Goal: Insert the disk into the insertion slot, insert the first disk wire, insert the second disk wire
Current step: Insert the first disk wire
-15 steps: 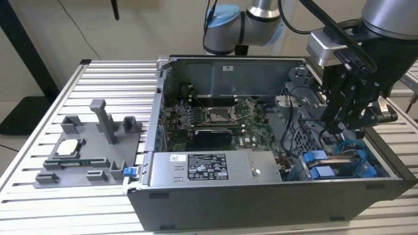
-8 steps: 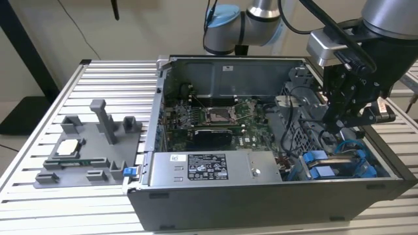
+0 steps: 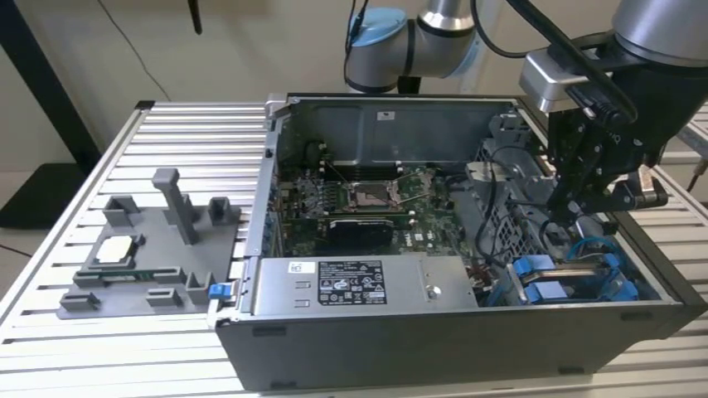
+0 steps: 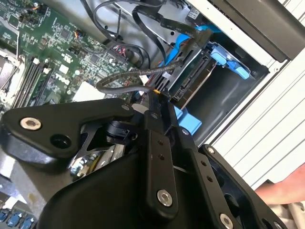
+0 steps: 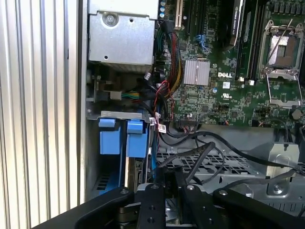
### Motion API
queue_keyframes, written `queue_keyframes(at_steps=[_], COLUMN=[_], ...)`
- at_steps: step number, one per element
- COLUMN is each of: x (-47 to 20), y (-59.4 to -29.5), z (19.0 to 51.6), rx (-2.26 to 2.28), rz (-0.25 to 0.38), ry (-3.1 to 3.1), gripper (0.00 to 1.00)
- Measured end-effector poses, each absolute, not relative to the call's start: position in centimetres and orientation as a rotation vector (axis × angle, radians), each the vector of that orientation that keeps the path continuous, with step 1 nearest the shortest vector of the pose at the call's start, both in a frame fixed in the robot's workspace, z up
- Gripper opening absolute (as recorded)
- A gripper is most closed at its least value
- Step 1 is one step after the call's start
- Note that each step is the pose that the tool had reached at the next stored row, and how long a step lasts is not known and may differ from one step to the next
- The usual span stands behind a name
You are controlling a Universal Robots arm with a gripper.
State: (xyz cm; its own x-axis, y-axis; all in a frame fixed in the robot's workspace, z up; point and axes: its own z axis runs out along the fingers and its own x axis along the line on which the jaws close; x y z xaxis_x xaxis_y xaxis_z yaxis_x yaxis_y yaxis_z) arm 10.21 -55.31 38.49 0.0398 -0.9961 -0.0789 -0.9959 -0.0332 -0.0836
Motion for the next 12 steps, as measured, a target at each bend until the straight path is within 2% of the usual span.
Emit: queue_keyframes(at_steps=[12], x=[10.2], y=[-56.5], z=[38.4], rx=[-2.166], rz=[-0.003], ry=[2.114], gripper=[0.00])
